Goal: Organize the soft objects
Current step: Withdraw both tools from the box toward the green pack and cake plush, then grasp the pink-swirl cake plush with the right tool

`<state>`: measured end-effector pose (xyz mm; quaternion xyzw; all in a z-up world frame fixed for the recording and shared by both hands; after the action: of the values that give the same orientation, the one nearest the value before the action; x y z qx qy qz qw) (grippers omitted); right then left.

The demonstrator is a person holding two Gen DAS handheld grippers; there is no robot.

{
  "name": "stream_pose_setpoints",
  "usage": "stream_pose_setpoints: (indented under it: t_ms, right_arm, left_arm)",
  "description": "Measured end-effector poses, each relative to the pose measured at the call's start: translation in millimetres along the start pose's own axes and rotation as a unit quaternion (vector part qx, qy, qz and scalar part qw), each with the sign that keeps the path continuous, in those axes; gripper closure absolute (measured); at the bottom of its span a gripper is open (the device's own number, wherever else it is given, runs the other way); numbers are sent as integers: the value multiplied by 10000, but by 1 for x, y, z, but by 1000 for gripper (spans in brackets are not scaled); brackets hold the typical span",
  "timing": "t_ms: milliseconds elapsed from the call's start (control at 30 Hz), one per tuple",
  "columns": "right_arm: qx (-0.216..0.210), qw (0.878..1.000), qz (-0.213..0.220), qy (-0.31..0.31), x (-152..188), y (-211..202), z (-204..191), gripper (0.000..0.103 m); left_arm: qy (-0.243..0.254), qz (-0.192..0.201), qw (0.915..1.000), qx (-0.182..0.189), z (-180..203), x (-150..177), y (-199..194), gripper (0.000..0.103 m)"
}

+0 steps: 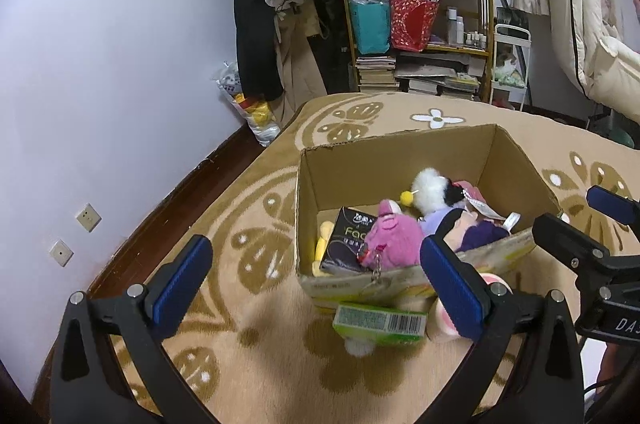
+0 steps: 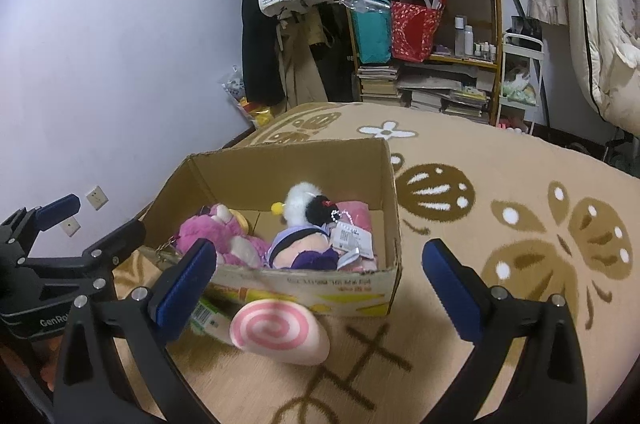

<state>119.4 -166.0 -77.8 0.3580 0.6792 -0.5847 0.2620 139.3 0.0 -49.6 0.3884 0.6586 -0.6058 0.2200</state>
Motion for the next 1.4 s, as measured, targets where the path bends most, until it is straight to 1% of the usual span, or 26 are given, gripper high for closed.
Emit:
stream_pose_setpoints:
  t_ms: [233,300,400,467,633,767,933,1033,1167,1400]
  right_arm:
    - [-147,9990,-140,387,13,-6,2,0]
    - [-150,9990,-169,390,15,-7,2,0]
    - [-63,9993,-220,297,19,-8,0,0]
    - [-39,9992,-295,254,22,-8,-1,0]
    - [-3,9989,-459,113,29,-4,-3,0]
    - [-4,9978,-650,-85,36,1,-7,0]
    - [164,9958,-830,-345,45,11,-11,0]
    - [179,9943,-944,-459,52,19,-15,0]
    - [157,9916,-1106,-646,61,29,-24,0]
    - [53,9894,-1197,-826,67,41,-35,0]
  left_arm:
    - [-50,-96,9999,9,-3,6,-6,0]
    - [-108,-132,9998,46,-4,8,-6,0]
    - [-251,-117,9996,27,-6,10,-7,0]
    - [-231,-189,9996,10,-6,12,-6,0]
    - [-217,-326,9992,115,-3,17,-2,0]
    - [-240,-480,9984,181,-3,22,4,0]
    - [-244,-716,9969,232,0,28,13,0]
    - [-225,-845,9959,227,0,31,19,0]
    - [-246,-1004,9940,361,3,35,26,0]
    - [-214,-1314,9901,455,10,42,44,0]
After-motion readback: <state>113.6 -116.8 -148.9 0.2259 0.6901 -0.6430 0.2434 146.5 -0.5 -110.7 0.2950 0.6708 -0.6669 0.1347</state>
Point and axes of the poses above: each gripper's, at about its wrist camera, not at the fingertips, and y roughly the way its jaws point, z to its right, x to its underside, the point moved 4 cm from there along y, roughly the way its jaws point
